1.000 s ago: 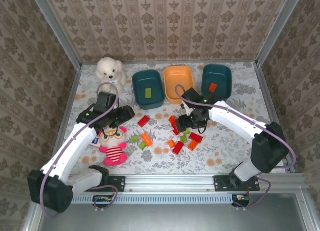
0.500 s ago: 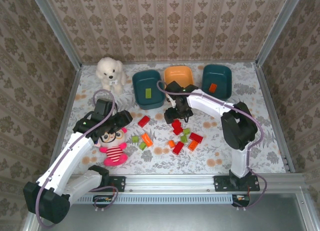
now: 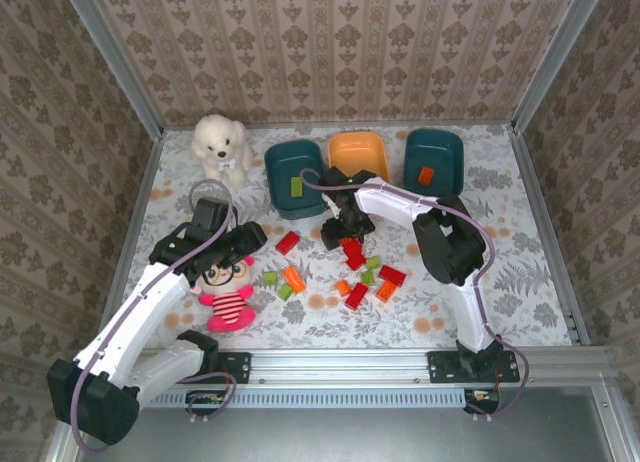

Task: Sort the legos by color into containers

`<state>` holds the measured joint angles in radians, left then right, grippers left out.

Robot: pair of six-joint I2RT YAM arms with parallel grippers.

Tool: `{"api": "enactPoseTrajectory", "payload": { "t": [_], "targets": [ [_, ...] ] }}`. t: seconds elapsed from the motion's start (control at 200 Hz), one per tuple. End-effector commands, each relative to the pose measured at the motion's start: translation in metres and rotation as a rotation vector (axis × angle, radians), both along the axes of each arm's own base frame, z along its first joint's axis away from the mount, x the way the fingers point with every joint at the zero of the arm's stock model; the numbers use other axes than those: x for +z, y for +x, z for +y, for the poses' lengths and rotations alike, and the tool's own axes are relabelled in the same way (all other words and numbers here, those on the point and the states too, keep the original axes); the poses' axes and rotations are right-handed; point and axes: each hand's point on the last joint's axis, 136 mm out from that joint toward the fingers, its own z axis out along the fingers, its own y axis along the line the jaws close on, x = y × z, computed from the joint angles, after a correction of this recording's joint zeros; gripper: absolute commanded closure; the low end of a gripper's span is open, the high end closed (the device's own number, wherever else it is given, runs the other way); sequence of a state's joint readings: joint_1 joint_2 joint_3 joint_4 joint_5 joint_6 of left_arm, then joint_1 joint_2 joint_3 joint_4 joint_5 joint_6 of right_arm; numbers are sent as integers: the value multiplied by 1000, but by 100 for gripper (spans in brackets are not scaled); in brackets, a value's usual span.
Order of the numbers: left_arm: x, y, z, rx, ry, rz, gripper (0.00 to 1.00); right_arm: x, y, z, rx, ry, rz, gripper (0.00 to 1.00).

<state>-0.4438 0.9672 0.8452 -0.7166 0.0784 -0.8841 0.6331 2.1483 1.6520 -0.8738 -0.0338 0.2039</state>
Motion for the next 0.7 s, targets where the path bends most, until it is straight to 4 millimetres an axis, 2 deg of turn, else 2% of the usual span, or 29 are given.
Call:
{"api": "enactPoseTrajectory", "payload": {
  "t": [0.0, 0.17, 0.41, 0.54, 0.62, 0.635, 0.695],
  "targets": [
    [0, 1, -1, 7, -2, 4, 35, -5, 4, 0, 21, -45, 2, 22],
    [0, 2, -2, 5, 0, 6, 35, -13, 6, -4, 20, -85, 11, 32],
    [2, 4, -3, -1, -3, -1, 35, -12, 5, -7, 14, -94, -8, 58],
    [3, 5, -5, -12, -9, -13, 35, 10, 11, -6, 2, -72, -62, 65],
    [6, 9, -9, -24, -23, -26, 35, 36, 17, -7, -10, -55, -119, 66],
    [7, 6, -17, -54, -26, -30, 35, 42, 19, -8, -14, -50, -131, 66],
    [11, 8, -24, -81, -38, -47, 35, 66, 24, -14, -38, -35, -179, 66]
  ]
}}
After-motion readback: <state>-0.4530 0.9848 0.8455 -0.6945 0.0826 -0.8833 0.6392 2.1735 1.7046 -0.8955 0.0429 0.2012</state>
